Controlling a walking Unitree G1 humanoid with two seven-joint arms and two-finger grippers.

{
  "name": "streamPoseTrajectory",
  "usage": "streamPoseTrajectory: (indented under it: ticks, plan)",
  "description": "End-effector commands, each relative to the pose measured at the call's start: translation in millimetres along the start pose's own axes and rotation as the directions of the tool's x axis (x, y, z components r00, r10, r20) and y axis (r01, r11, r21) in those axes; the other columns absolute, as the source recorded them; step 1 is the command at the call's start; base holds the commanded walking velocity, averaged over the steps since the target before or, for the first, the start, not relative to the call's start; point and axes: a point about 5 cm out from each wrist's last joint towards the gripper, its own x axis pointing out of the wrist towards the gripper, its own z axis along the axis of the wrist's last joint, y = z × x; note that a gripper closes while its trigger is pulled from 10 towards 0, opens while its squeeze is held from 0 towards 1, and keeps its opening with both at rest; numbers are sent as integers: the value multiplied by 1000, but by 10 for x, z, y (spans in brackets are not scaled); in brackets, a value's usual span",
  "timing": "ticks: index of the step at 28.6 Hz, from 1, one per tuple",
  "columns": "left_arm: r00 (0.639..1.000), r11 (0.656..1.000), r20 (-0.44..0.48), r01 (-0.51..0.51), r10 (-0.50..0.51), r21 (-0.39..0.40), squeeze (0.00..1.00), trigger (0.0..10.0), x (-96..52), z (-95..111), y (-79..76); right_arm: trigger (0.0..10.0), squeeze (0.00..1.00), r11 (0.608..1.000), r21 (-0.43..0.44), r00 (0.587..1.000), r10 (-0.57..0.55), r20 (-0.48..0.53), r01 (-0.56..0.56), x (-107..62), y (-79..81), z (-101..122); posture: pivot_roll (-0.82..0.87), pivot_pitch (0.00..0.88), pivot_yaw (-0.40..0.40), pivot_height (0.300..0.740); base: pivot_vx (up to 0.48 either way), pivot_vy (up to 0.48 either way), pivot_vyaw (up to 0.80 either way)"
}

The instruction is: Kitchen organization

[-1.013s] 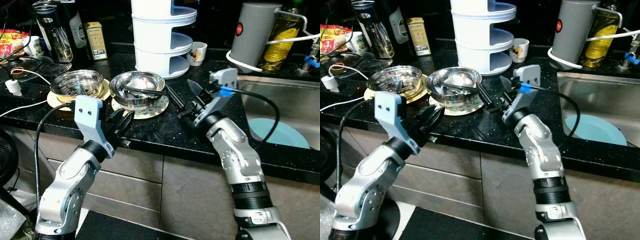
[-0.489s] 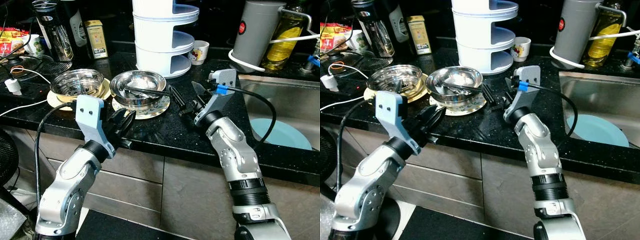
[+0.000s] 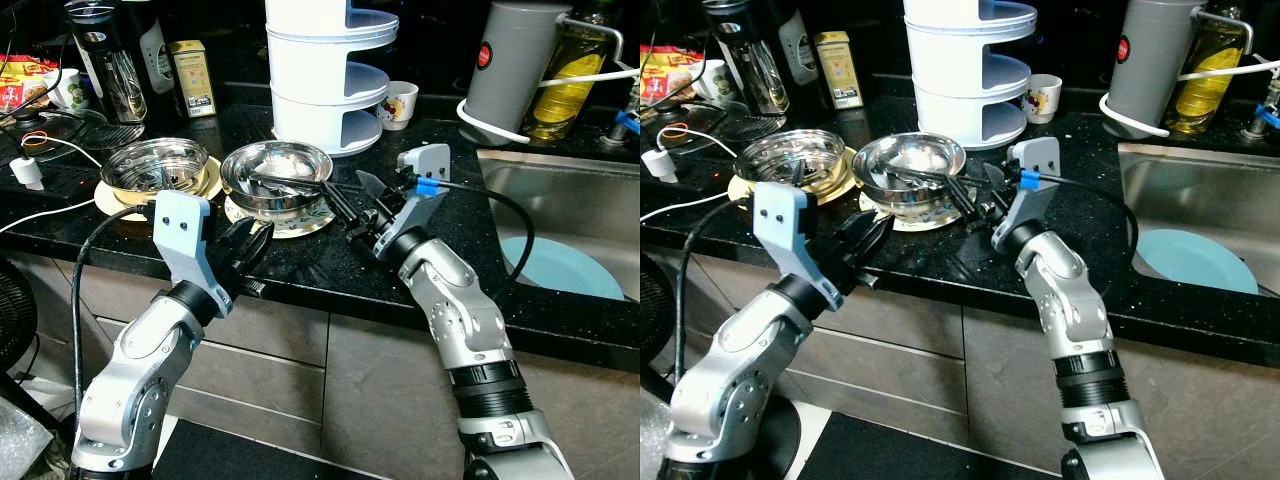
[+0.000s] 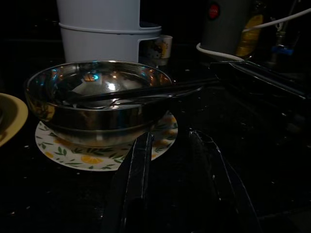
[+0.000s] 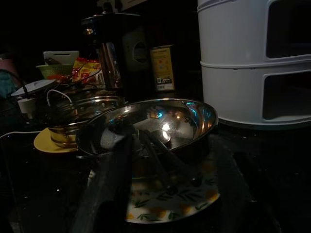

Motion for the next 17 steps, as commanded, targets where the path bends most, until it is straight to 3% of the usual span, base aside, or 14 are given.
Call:
streamPoseTrajectory:
  ticks: [1,17]
  plan:
    - [1000,1000,-5,14,-14,-7,0,10000,8,1,-14,0,0,1000,0,1000,-3,-14,3,8,-2,-10,54,0,7,740,0,0,0]
    - [1000,1000,-21,18,-18,-5,0,10000,0,-27,-18,0,0,1000,2,1000,-23,-8,23,20,-31,3,54,0,6,740,0,0,0]
